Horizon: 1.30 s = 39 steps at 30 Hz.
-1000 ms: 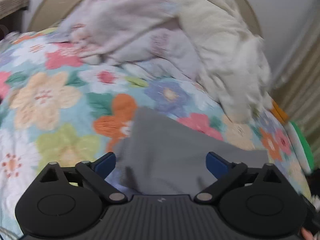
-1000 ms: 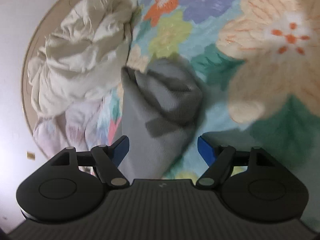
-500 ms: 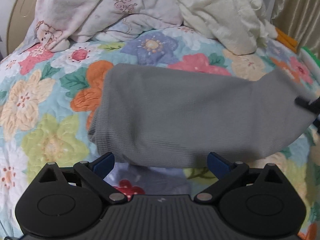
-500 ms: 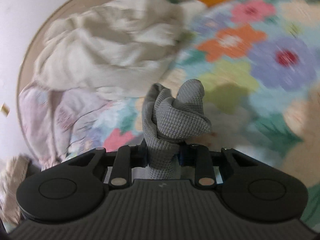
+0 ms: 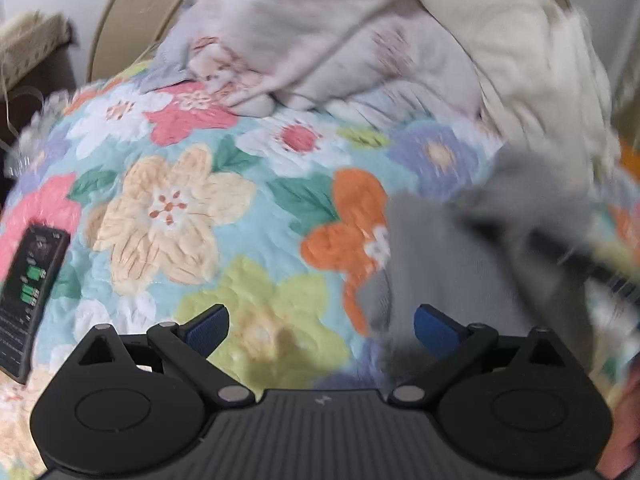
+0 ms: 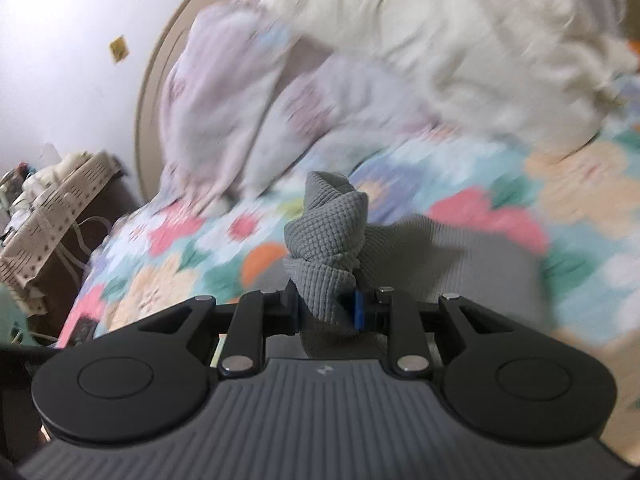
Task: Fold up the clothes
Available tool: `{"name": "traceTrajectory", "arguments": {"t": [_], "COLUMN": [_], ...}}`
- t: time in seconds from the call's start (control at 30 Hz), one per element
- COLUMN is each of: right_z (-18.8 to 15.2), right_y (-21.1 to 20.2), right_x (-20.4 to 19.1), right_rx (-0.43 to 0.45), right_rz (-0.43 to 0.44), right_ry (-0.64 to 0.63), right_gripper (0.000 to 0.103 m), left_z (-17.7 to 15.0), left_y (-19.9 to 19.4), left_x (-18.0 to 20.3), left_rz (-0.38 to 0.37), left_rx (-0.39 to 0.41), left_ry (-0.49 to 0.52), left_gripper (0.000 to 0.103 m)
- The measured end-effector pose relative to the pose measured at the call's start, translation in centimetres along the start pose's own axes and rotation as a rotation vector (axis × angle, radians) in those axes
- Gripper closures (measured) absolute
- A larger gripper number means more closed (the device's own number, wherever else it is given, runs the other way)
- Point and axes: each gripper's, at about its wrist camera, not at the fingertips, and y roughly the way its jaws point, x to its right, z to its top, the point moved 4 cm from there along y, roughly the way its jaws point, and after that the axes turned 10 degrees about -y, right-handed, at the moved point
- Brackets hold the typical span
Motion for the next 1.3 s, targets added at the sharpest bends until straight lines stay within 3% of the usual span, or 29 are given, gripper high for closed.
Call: {"name": "traceTrajectory", "arguments": {"t": [0.13,0.27,0.53,0.63,0.87,1.17,1.27,1.3], "right_z": [-0.5,-1.5,-0.8,-0.8,-0.6,0.1,0.3,0.3], "right_y": [0.7,2.0,-0.2,-0.5,-2.7,-6.7,-7.3,-7.4], "right_x": [-2.8,-3.9,-6.4,-7.0,-6.8,-7.0,-7.2,-7.3], "right_rx": [-0.009,-0.180,-0.226,-0.236,-0.311,-0.269,-0.262,-0.261], "right_rz": [0.033,0.045,0.058,0.027,-0.132,-0.226,-0.223,-0.222], "right_ry": [-0.063,-0.161,-0.244,-0.269,-0.319,-0.395,-0.402,-0.404], "right_gripper": [0.081,0.075,0.058,0.055,0.043,0.030,0.029,0.028], "left_z": [0.4,0.9,0.8,1.0,0.9,-0.3,-0.6,-0.7], "left_y": [0.3,0.4,0.7,-0.2,0.2,3.2,3.5,3.7], "left_x": [-0.7,-1.6,-1.8,-1.2,0.7,2.2,2.4,2.3], "left_rz": [0.007,0.038,0.068,0.006,0.012,-0.006,0.044,0.051], "left_rx": [-0.006,0.007,-0.008,0.002,0.048,0.109,0.122,0.113], "left_ry": [-0.023,-0.053,-0.046,-0.061,-0.007,0.003,0.040,0.042], "left_gripper": [0.006,0.005,0.005,0.005,0.004,0.003,0.021,0.034]}}
